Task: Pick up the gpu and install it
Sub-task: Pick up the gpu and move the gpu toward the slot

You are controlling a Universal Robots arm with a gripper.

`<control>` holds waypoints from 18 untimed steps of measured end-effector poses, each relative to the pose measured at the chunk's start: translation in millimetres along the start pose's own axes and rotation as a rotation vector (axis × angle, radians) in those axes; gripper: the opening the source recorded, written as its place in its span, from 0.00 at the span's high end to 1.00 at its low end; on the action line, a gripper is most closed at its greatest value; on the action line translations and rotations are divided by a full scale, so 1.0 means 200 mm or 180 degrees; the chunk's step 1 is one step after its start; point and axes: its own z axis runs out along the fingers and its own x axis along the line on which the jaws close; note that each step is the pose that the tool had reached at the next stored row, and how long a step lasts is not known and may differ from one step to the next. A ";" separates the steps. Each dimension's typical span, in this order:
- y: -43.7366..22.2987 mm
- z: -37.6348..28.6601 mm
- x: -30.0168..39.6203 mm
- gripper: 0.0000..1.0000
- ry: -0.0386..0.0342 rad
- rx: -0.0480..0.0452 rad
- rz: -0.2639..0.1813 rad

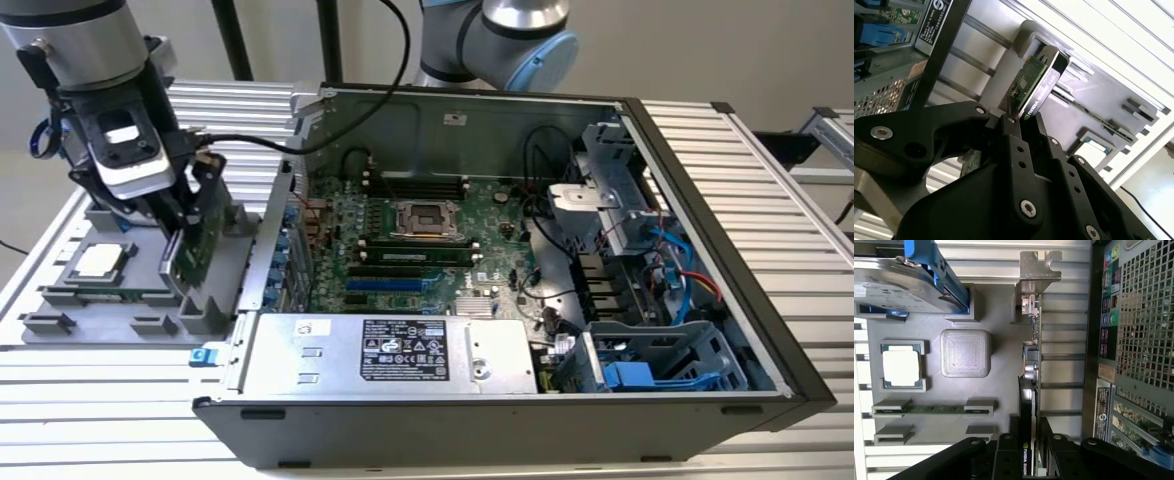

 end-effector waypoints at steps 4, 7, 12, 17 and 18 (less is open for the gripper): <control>-0.001 -0.023 -0.001 1.00 0.0001 0.0000 0.0000; -0.003 -0.044 -0.003 1.00 0.0005 0.0000 0.0000; -0.005 -0.086 -0.007 1.00 0.0021 0.0000 -0.0001; -0.007 -0.120 -0.010 1.00 0.0034 0.0000 -0.0002; -0.008 -0.127 -0.010 1.00 0.0037 0.0000 -0.0002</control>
